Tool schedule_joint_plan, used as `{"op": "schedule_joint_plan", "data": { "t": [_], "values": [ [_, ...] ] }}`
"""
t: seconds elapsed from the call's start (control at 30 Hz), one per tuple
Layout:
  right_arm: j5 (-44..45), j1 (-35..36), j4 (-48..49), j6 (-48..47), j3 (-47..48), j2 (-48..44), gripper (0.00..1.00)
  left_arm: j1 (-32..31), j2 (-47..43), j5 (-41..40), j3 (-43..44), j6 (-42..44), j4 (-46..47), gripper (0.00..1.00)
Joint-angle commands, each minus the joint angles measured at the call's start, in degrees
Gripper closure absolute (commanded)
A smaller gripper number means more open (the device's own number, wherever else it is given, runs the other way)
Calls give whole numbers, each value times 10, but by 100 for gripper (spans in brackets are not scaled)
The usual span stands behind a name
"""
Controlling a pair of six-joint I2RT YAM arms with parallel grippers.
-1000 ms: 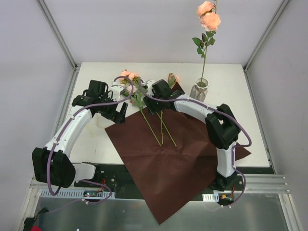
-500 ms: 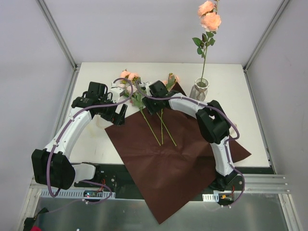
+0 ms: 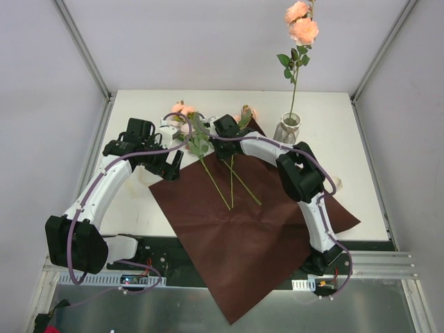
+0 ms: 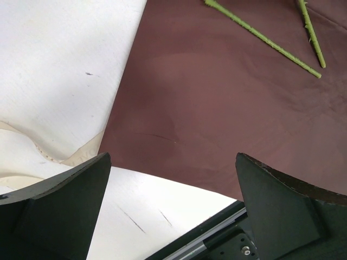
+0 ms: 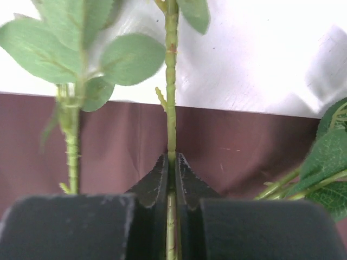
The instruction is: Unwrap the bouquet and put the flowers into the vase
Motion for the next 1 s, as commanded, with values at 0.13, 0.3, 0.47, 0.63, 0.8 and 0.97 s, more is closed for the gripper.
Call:
{"op": "schedule_joint_plan", "data": {
  "t": [0.13,0.3,0.47,0.63,0.8,0.97],
  "values": [
    [28,1,9,24,33,-67,99,5,-34,-1,4,8,-11,1],
    [56,1,32,26,53,-158,99,7,-41,0,14,3,-21,1],
    [65,2,64,24,61,-237,99,7,-57,15,17,0,-31,1],
    [83,0,114,4,30,-343,99,18,-67,38,15,-3,-36,1],
    [105,0,198,-45,-30,-451,99,48,-67,87,23,-17,-35,1],
    [142,-5,362,-112,-144,-542,99,72,-50,101,38,-28,-35,1]
  ]
}}
